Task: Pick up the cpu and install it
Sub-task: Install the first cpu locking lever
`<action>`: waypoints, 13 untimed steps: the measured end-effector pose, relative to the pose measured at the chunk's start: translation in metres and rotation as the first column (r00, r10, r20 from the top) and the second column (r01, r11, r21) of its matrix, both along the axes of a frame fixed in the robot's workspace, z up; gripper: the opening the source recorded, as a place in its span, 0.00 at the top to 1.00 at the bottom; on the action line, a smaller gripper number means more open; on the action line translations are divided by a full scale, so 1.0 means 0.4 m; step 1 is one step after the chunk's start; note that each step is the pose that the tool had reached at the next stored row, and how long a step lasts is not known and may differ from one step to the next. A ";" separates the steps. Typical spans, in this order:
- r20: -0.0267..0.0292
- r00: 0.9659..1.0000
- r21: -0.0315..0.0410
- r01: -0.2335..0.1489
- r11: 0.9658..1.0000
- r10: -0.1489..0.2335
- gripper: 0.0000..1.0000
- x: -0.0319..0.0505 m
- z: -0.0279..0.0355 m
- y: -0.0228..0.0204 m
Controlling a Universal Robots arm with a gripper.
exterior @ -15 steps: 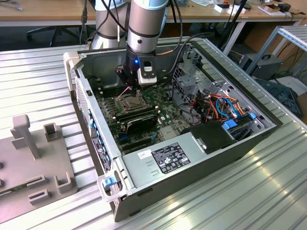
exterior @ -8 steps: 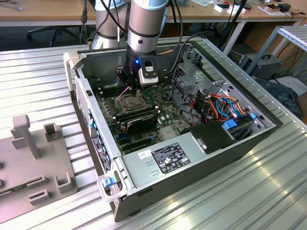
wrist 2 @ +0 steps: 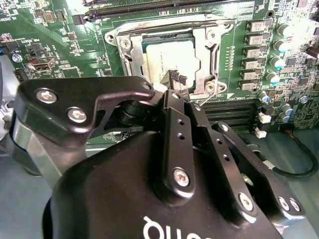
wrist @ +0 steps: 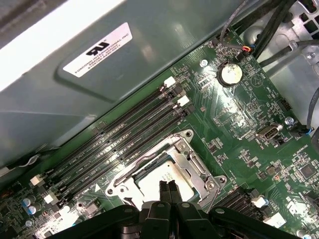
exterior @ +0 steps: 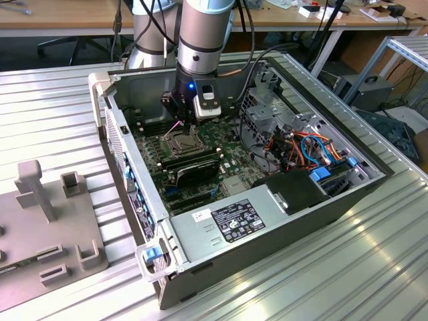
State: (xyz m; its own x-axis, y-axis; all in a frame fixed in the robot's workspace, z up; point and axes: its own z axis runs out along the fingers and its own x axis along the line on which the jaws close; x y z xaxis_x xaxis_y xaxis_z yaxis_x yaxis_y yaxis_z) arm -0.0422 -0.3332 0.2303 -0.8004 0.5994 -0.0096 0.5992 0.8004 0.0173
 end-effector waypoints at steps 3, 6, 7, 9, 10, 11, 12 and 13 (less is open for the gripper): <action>0.000 1.000 0.000 -0.006 1.000 0.006 0.89 0.000 0.000 0.000; 0.000 1.000 0.000 -0.030 1.000 0.030 0.89 0.000 0.000 0.000; 0.000 0.999 0.000 -0.041 0.999 0.041 0.89 0.000 0.000 0.000; 0.000 0.998 0.000 -0.057 0.998 0.057 0.89 0.000 0.000 0.000; 0.000 0.998 0.000 -0.064 0.998 0.064 0.89 0.000 0.000 0.000; 0.000 0.998 0.000 -0.070 0.998 0.070 0.89 0.000 0.000 0.000; 0.000 0.997 0.000 -0.075 0.997 0.075 0.89 0.000 0.000 0.000; 0.000 0.997 0.000 -0.080 0.997 0.080 0.89 0.000 0.000 0.000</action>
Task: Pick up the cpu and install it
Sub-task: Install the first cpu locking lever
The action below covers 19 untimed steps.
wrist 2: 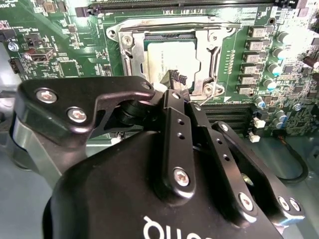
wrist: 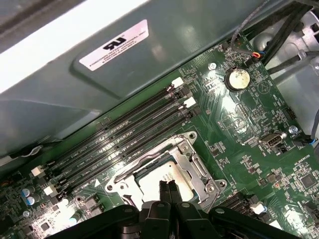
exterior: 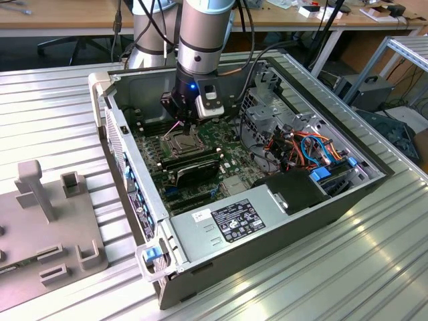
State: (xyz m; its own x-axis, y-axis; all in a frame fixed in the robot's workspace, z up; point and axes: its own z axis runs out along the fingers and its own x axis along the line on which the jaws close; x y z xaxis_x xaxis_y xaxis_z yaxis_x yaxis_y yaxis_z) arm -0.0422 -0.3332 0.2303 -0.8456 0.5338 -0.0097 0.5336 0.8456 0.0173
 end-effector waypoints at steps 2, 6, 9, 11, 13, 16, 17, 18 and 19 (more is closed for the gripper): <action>0.000 1.000 0.000 -0.007 1.000 0.007 0.89 0.000 0.000 0.000; 0.000 1.000 0.000 -0.009 1.000 0.009 0.89 0.000 0.000 0.000; 0.000 1.000 0.000 -0.009 1.000 0.009 0.89 0.000 0.000 0.000; 0.000 1.000 0.000 -0.009 1.000 0.009 0.89 0.000 0.000 0.000; 0.000 1.000 0.000 -0.009 1.000 0.009 0.89 0.000 0.000 0.000; 0.000 1.000 0.000 -0.009 1.000 0.009 0.89 0.000 0.000 0.000; 0.000 1.000 0.000 -0.010 1.000 0.010 0.89 0.000 0.000 0.000; 0.000 1.000 0.000 -0.015 1.000 0.015 0.89 0.000 0.000 0.000; 0.000 1.000 0.000 -0.017 1.000 0.017 0.89 0.000 0.000 0.000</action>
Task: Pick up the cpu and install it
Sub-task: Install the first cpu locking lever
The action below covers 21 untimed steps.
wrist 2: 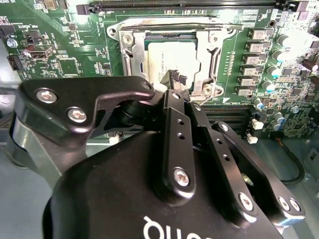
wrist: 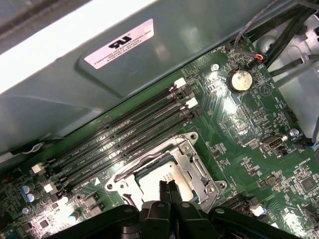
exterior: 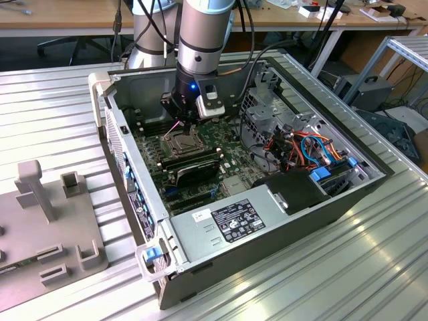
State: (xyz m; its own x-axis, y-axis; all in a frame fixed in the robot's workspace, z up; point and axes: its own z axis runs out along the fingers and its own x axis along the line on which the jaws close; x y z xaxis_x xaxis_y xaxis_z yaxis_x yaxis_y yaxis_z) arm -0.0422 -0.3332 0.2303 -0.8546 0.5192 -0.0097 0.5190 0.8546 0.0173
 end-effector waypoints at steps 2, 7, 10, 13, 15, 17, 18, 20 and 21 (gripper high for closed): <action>0.000 1.000 0.000 -0.006 1.000 0.006 0.89 0.000 0.000 0.000; 0.000 1.000 0.000 -0.023 1.000 0.023 0.89 0.000 0.000 0.000; 0.000 0.999 0.000 -0.033 0.999 0.033 0.89 0.000 0.000 0.000; 0.000 0.999 0.000 -0.035 0.999 0.035 0.89 0.000 0.000 0.000; 0.000 0.999 0.000 -0.035 0.999 0.035 0.89 0.000 0.000 0.000; 0.000 0.999 0.000 -0.035 0.999 0.035 0.89 0.000 0.000 0.000; 0.000 0.999 0.000 -0.035 0.999 0.035 0.89 0.000 0.000 0.000; 0.000 0.999 0.000 -0.035 0.999 0.035 0.89 0.000 0.000 0.000; 0.000 0.999 0.000 -0.035 0.999 0.035 0.89 0.000 0.000 0.000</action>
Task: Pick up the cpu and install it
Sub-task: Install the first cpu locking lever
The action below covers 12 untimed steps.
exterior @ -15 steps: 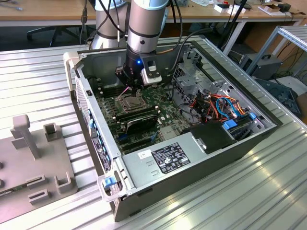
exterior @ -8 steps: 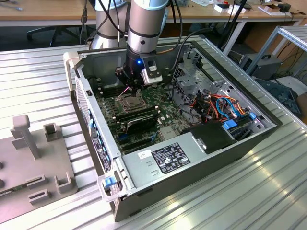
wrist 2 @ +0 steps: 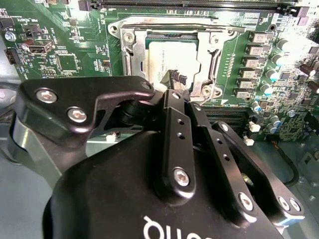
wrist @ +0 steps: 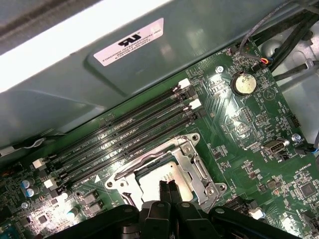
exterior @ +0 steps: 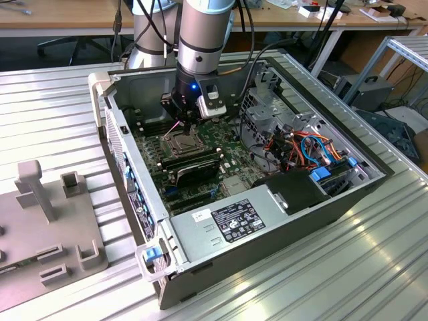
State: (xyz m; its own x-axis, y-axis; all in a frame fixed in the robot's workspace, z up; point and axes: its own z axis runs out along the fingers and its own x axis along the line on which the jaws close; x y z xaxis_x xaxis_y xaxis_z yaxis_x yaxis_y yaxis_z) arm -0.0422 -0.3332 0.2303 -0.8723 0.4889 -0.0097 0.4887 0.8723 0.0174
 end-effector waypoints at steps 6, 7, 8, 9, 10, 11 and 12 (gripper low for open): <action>0.000 1.000 0.000 -0.004 1.000 0.004 0.89 0.000 0.000 0.000; 0.000 1.000 0.000 -0.010 1.000 0.010 0.89 0.000 0.000 0.000; 0.000 1.000 0.000 -0.016 1.000 0.016 0.89 0.000 0.000 0.000; 0.000 1.000 0.000 -0.023 1.000 0.023 0.89 0.000 0.000 0.000; 0.000 1.000 0.000 -0.030 1.000 0.030 0.89 0.000 0.000 0.000; 0.000 0.999 0.000 -0.040 0.999 0.040 0.89 0.000 0.000 0.000; 0.000 0.999 0.000 -0.047 0.999 0.047 0.89 0.000 0.000 0.000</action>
